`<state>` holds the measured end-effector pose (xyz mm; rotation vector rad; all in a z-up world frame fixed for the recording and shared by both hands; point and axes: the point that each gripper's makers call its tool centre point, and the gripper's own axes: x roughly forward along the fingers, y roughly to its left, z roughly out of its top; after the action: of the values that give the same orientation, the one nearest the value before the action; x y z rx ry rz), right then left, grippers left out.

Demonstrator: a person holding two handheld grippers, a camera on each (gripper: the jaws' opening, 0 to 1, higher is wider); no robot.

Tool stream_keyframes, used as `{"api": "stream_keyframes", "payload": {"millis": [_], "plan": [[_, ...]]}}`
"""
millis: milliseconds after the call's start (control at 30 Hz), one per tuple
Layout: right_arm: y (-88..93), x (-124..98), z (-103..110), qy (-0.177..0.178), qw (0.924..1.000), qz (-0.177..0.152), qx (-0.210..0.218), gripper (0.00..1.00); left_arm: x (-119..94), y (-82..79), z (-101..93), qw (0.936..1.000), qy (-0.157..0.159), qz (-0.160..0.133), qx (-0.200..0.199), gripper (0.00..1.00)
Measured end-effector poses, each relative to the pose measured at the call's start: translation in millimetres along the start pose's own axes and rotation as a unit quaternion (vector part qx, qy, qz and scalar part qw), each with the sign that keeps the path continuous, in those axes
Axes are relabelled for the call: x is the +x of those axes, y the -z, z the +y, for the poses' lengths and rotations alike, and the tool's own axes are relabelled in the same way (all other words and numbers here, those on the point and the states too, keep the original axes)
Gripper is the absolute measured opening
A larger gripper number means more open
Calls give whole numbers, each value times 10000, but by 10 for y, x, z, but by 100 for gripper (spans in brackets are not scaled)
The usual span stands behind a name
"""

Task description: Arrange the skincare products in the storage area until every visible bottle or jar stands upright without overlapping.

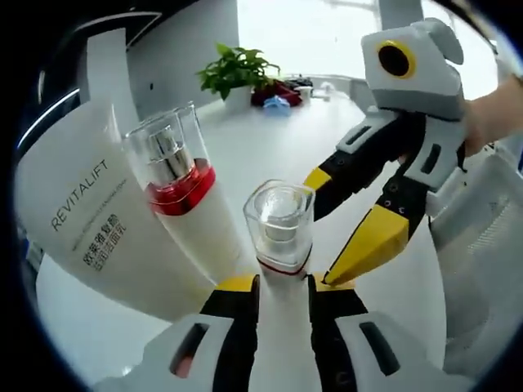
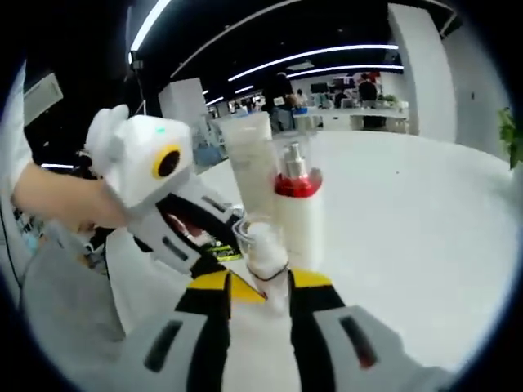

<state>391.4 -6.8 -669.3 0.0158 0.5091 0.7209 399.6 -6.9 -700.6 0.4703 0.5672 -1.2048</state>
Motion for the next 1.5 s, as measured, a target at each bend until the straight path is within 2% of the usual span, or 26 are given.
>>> {"api": "stream_keyframes", "payload": {"millis": [900, 1300, 1500], "plan": [[6, 111, -35, -244, 9996, 103, -97, 26, -22, 37, -36, 9999, -19, 80, -71, 18], [-5, 41, -37, -151, 9998, 102, -114, 29, -91, 67, -33, 9998, -101, 150, -111, 22], [-11, -38, -2, -90, 9999, 70, -105, 37, -199, 102, -46, 9996, -173, 149, -192, 26]]}}
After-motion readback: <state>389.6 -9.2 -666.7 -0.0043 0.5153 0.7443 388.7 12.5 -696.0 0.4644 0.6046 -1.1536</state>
